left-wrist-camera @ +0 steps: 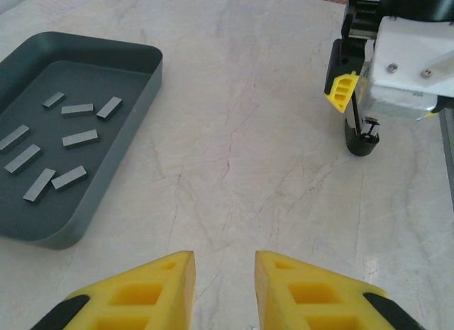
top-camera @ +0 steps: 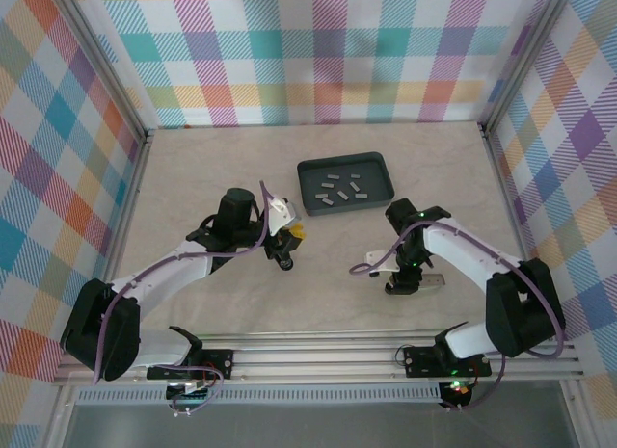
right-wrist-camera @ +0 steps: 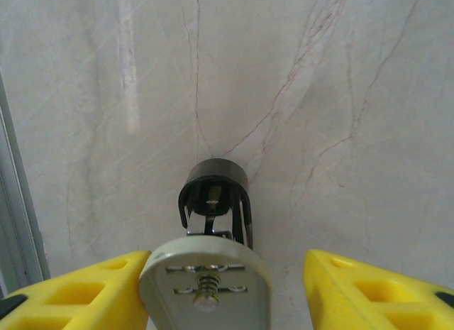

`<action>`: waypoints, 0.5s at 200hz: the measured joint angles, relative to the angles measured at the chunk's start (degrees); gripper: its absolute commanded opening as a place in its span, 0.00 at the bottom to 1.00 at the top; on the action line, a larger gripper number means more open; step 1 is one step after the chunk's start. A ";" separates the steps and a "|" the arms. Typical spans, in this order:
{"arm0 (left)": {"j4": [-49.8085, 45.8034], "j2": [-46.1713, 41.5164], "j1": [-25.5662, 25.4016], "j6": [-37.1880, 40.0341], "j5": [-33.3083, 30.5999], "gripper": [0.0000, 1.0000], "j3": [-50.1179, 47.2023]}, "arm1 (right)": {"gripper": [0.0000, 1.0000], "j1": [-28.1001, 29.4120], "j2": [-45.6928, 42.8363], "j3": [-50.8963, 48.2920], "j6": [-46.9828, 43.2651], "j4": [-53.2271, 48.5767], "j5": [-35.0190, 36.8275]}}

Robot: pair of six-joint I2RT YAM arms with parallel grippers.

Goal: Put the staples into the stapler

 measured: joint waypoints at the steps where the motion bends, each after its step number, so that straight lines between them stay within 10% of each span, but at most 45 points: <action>1: 0.00 0.00 0.00 0.00 0.02 0.29 0.00 | 0.54 0.00 0.07 0.00 0.00 0.02 0.02; 62: 0.04 0.02 0.00 0.00 0.15 0.29 0.00 | 0.07 0.00 -0.22 0.00 -0.07 1.14 -0.52; 100: 0.35 0.63 -0.02 -0.28 1.49 0.29 0.00 | 0.00 0.00 -7.06 0.00 0.50 1.86 -5.22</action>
